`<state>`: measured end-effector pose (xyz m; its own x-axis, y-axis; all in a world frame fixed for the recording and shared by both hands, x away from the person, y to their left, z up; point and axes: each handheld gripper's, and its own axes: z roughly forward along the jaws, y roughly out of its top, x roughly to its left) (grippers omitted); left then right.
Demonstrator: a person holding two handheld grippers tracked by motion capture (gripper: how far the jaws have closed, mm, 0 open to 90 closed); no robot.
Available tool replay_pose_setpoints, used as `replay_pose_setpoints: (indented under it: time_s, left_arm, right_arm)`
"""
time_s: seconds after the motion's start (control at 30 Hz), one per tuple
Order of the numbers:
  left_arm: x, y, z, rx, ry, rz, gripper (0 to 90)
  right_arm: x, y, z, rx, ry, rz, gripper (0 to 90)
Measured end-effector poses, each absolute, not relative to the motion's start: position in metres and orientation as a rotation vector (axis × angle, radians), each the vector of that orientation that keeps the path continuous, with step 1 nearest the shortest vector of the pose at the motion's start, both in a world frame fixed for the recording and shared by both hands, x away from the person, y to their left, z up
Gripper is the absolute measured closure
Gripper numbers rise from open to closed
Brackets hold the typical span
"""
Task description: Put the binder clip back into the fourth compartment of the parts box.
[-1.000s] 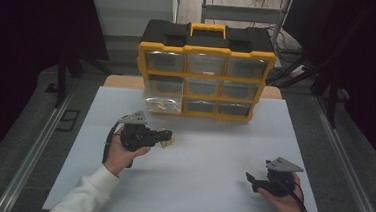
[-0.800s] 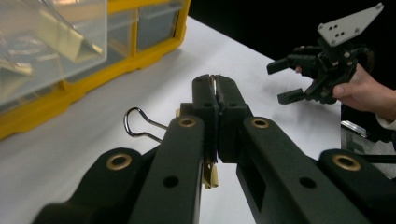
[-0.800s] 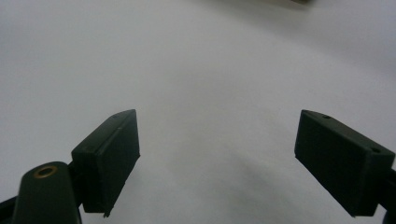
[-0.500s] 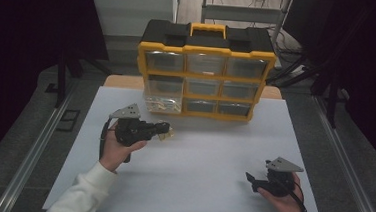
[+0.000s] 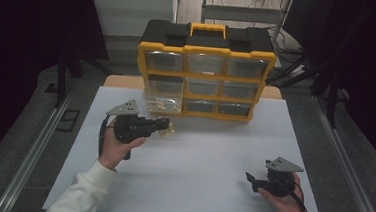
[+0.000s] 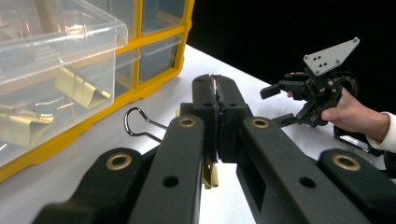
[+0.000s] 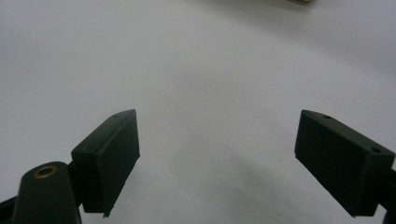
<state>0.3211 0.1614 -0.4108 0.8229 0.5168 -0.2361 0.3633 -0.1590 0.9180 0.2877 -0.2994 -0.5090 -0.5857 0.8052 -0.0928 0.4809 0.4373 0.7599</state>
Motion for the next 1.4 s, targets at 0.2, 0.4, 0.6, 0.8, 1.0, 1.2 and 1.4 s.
replay_pose_setpoints:
  time_s: [0.2,0.4,0.6,0.8,1.0,1.2,1.4]
  left_arm:
    - [0.323,0.161,-0.407,1.764,0.681,0.148,88.6]
    - [0.325,0.157,-0.405,1.764,0.683,0.146,88.6]
    - [0.326,0.159,-0.4,1.749,0.681,0.153,88.6]
    - [0.327,0.162,-0.398,1.748,0.685,0.167,88.5]
    - [0.328,0.162,-0.395,1.743,0.685,0.172,88.5]
    - [0.329,0.162,-0.39,1.745,0.68,0.187,88.5]
    - [0.332,0.163,-0.387,1.737,0.683,0.199,88.5]
  right_arm:
    - [0.288,-0.299,-0.508,1.083,2.245,0.982,14.6]
    - [0.287,-0.299,-0.506,1.087,2.24,1.003,14.7]
    - [0.287,-0.299,-0.506,1.092,2.248,1.019,14.7]
    - [0.286,-0.299,-0.503,1.096,2.242,1.048,13.3]
    - [0.286,-0.298,-0.502,1.095,2.243,1.054,12.7]
    - [0.286,-0.298,-0.502,1.098,2.238,1.064,11.9]
    - [0.286,-0.298,-0.502,1.106,2.236,1.066,11.3]
